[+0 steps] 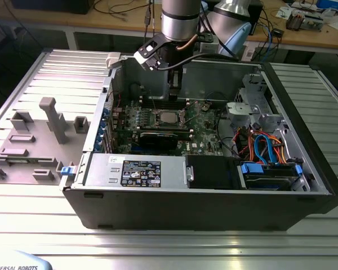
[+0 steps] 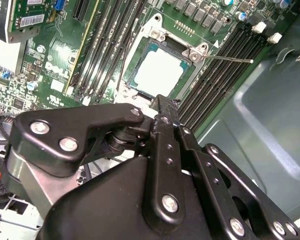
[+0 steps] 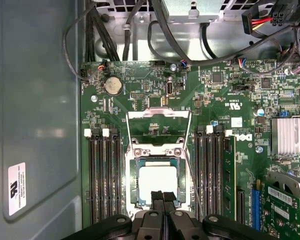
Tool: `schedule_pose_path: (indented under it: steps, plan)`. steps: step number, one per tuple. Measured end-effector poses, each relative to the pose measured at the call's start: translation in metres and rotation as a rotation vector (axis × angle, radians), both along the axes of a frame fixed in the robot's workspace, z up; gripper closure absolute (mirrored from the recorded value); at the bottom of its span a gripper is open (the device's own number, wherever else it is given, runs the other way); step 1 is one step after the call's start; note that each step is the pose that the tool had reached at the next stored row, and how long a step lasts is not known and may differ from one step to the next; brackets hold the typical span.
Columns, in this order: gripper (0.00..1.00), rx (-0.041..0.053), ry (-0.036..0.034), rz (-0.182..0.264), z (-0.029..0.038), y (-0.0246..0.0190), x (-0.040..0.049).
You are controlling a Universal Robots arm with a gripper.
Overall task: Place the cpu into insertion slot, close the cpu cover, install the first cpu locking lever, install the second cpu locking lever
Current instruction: 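Close the cpu cover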
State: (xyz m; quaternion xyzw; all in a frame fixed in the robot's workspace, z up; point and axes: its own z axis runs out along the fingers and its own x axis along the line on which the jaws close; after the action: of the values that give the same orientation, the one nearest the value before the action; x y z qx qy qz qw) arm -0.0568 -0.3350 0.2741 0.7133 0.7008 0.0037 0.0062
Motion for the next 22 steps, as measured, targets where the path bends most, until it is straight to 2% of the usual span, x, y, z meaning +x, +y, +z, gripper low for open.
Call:
schedule_pose_path:
  steps: [22]
  plan:
    - [0.89,-0.0001,0.0,0.0,0.0,0.0,0.0047]
